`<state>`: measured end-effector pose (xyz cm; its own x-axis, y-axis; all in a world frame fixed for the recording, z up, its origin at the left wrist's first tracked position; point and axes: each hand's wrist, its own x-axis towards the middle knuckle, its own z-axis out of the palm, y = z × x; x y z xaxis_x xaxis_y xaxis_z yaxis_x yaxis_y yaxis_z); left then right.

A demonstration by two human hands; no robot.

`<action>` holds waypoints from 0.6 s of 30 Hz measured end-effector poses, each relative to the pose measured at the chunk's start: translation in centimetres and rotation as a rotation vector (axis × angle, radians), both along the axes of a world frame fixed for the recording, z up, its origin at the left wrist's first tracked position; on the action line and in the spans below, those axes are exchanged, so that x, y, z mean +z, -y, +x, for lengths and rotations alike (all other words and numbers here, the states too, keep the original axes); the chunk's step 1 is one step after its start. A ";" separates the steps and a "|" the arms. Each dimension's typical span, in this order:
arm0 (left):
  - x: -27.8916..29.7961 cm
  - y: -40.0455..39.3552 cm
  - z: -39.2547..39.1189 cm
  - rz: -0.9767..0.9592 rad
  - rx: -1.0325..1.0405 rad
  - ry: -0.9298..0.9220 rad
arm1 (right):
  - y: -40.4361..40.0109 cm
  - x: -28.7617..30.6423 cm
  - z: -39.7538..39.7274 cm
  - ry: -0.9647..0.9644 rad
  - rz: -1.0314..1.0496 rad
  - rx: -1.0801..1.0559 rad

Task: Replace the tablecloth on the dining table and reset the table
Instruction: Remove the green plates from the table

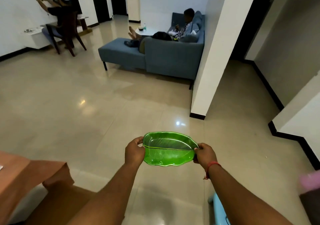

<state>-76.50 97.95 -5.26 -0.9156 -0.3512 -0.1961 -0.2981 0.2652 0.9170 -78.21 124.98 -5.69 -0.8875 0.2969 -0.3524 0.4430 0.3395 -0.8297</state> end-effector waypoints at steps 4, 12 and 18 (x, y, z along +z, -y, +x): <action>1.1 1.6 -9.4 -0.004 0.011 -0.020 | 1.4 1.0 -9.2 -0.019 -0.007 0.012; -0.3 4.9 -23.8 -0.023 0.080 -0.015 | 4.4 -0.7 -26.6 0.015 -0.004 0.111; -0.3 9.8 -31.8 -0.023 0.273 0.019 | 10.8 -1.2 -40.1 0.061 -0.025 0.321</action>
<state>-108.33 88.15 -5.58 -0.7824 -0.5892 -0.2018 -0.3787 0.1929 0.9052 -118.31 114.23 -6.85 -0.9115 -0.0038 -0.4113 0.3659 0.4493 -0.8150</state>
